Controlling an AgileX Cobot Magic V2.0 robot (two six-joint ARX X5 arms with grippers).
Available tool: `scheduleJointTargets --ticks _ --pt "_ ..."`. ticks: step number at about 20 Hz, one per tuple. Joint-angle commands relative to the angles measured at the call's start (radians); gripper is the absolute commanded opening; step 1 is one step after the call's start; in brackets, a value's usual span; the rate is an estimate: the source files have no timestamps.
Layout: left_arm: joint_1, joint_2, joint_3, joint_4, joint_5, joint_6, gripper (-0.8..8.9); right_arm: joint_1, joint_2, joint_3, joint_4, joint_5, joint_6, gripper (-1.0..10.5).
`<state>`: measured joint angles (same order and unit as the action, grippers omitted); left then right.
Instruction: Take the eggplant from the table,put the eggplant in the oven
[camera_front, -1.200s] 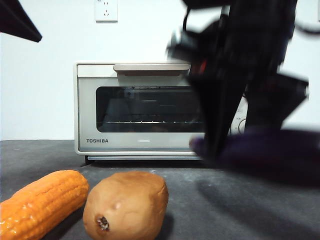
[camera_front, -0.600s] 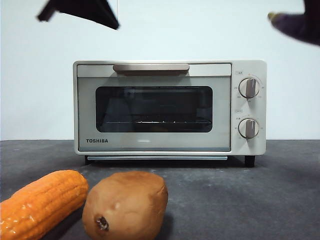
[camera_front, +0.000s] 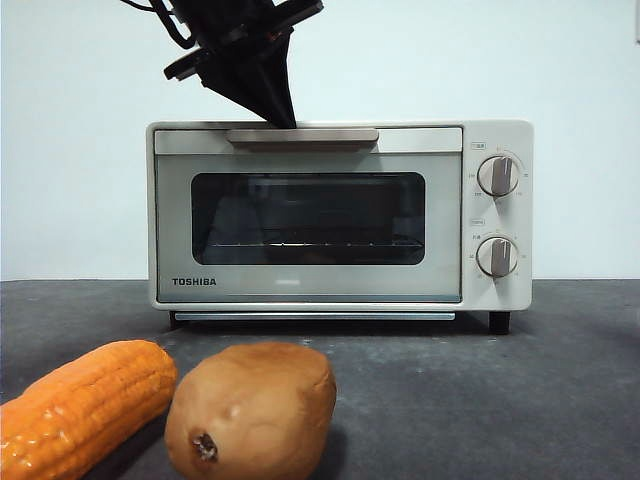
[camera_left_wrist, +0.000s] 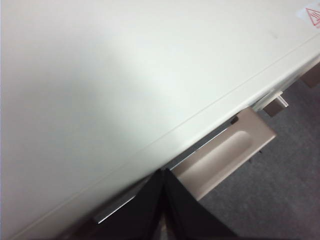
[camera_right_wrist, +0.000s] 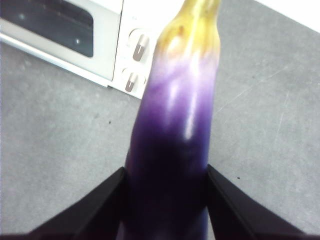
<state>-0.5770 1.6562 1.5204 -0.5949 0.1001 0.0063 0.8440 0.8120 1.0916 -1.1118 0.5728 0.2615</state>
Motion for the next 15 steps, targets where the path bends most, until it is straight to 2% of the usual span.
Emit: scheduleJointTargets --ticks 1,9,15 --pt "-0.014 0.039 0.02 -0.033 -0.007 0.031 0.04 0.01 -0.008 0.021 0.007 0.006 0.0 1.3" --pt "-0.104 0.037 0.024 -0.242 -0.003 0.032 0.04 0.01 -0.009 0.021 0.016 0.002 0.0 1.3" --pt "-0.181 0.034 0.026 -0.397 -0.003 0.035 0.04 0.01 -0.01 0.021 0.027 -0.147 -0.061 1.3"
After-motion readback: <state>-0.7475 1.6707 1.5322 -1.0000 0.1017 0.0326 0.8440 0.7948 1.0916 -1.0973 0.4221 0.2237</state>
